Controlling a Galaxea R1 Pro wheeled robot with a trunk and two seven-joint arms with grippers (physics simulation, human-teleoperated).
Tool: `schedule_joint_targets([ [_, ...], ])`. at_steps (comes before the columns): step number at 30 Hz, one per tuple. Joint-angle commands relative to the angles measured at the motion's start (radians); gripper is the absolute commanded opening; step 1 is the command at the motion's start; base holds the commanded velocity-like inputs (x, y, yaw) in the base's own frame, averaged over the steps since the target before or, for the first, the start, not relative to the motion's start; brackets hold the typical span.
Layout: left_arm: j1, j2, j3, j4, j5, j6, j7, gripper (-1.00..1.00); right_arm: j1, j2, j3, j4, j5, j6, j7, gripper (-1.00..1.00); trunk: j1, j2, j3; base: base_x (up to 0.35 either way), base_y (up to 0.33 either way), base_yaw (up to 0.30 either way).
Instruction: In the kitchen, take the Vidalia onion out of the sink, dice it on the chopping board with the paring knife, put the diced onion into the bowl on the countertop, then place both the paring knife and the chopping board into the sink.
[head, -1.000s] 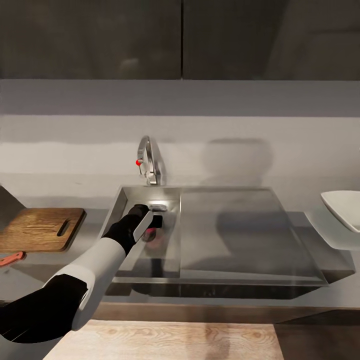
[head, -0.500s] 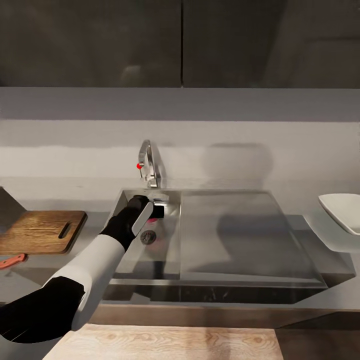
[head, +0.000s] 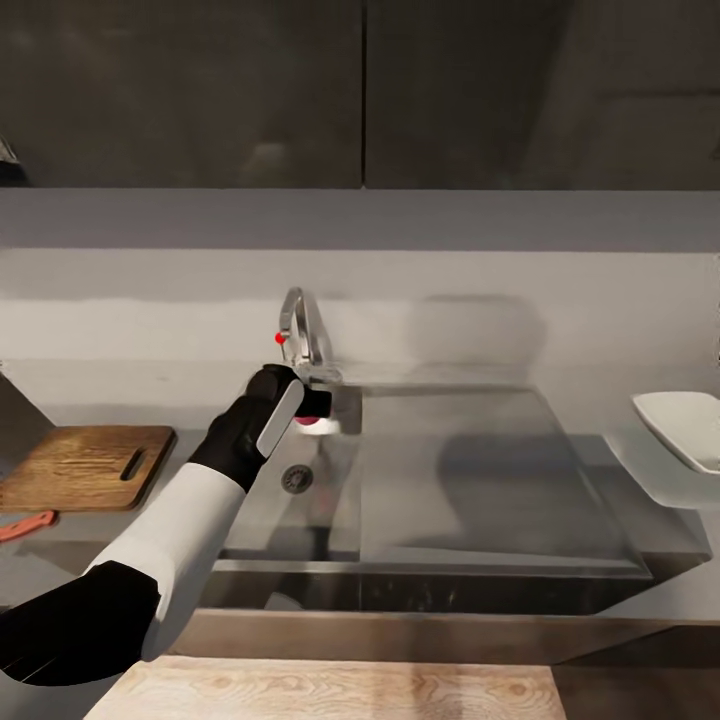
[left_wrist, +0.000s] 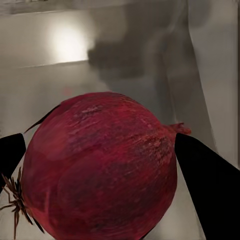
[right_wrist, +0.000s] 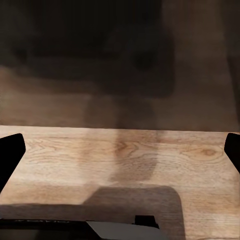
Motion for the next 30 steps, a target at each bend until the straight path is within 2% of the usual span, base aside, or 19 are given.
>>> schedule_joint_targets([
  [1,-0.001,0.000,-0.002,-0.001,0.010,0.003,0.010,-1.00,-0.001,0.000,0.008,0.001,-0.003,-0.003,-0.004,1.00,0.000,-0.002,0.000,-0.060,0.000,0.000],
  [8,-0.001,0.005,0.000,-0.005,0.009,0.004,0.011,-1.00,-0.001,0.000,0.008,0.001,-0.003,-0.003,-0.004,1.00,0.000,-0.002,0.011,-0.100,0.122,0.000],
  [30,-0.001,0.025,0.003,-0.055,0.009,0.005,0.012,-1.00,-0.001,0.000,0.008,0.001,-0.003,-0.003,-0.004,1.00,0.000,-0.002,0.046,-0.167,0.256,0.000],
])
